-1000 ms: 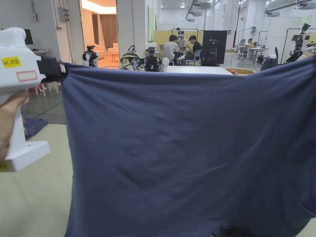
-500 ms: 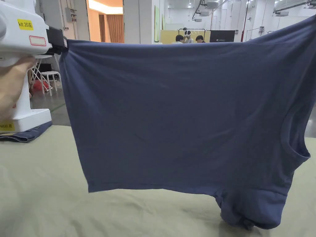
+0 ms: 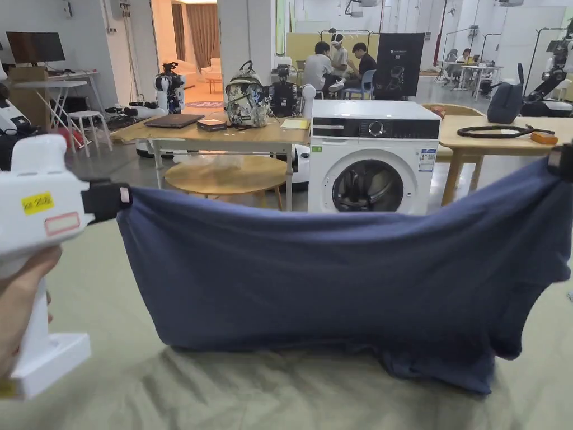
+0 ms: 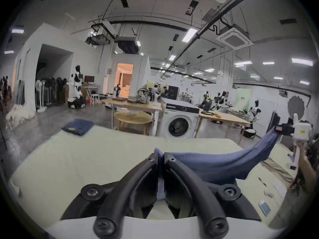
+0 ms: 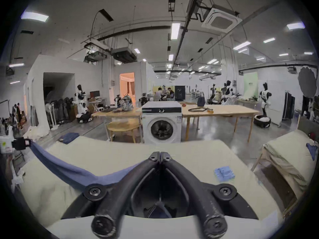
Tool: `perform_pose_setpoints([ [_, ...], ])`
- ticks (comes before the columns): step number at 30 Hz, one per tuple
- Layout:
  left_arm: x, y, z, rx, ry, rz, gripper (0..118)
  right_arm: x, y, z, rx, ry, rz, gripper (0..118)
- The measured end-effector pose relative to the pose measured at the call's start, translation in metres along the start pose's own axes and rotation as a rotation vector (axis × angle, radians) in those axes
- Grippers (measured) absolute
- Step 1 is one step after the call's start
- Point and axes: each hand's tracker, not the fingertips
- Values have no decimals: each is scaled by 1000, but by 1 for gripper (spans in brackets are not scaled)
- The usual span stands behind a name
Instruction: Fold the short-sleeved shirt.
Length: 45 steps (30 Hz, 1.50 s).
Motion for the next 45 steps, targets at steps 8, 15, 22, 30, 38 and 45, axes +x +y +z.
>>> perform_pose_setpoints([
  [8, -17, -189, 140, -85, 12, 167, 0, 25, -216, 135, -157, 21, -171, 0],
  [15, -47, -312, 226, -174, 121, 421, 0, 16, -347, 228, -329, -37, -227, 0],
  [22, -24, -346, 229, -248, 96, 302, 0, 17, -390, 235, -400, -44, -250, 6],
  [30, 50, -284, 215, -128, 37, 74, 61, -9, -346, 231, -214, -19, -255, 66],
  [38, 108, -230, 210, 50, -1, -18, 48, -64, -298, 233, -107, 82, -112, 58],
  [45, 119, -229, 201, -25, 19, -92, 0, -87, -302, 231, -112, 90, -41, 0],
])
